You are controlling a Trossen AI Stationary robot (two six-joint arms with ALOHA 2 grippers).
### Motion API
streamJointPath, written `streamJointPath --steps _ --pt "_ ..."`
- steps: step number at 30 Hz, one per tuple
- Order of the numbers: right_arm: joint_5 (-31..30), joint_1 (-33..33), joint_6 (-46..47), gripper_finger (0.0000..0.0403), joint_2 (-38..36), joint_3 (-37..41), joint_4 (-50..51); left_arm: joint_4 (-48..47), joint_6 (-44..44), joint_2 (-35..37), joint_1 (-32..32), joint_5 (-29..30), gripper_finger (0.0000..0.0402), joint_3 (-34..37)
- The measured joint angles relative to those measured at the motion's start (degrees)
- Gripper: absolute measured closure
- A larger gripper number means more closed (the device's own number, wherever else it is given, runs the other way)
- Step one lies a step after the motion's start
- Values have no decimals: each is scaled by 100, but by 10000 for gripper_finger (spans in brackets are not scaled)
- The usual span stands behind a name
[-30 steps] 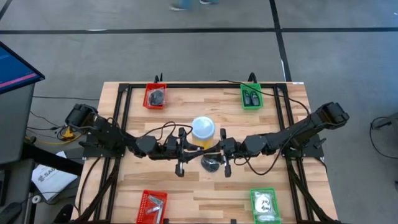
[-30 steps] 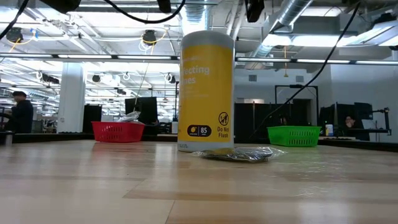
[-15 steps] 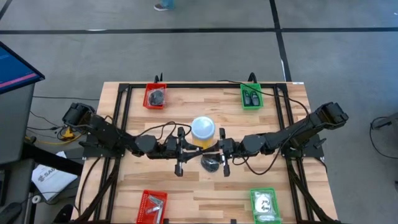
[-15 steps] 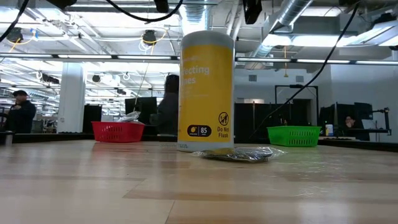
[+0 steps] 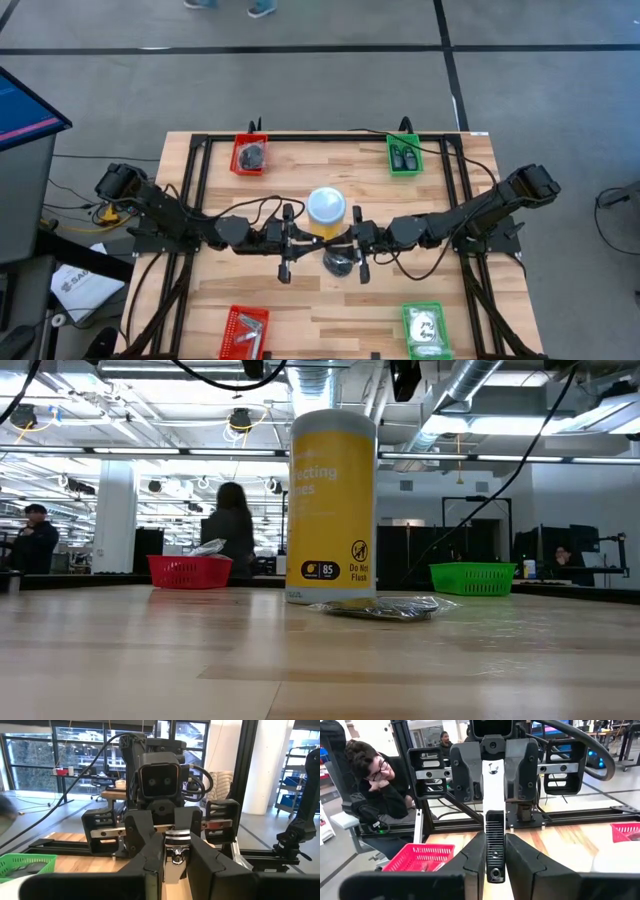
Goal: Pick & Place Travel size toiletries
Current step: Put the nail cutter into the bottom orange bin
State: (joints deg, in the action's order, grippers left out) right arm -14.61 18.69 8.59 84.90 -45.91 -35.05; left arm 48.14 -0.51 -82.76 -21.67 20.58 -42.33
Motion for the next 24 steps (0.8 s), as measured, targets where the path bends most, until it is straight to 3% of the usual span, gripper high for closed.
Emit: streamJointPath --steps 10,24 --pt "18 -26 -134 331 -7 24 104 -4 -2 0 -7 2 359 0" --pt "-63 24 -317 177 -4 24 378 -274 -137 9 -385 -165 359 -2"
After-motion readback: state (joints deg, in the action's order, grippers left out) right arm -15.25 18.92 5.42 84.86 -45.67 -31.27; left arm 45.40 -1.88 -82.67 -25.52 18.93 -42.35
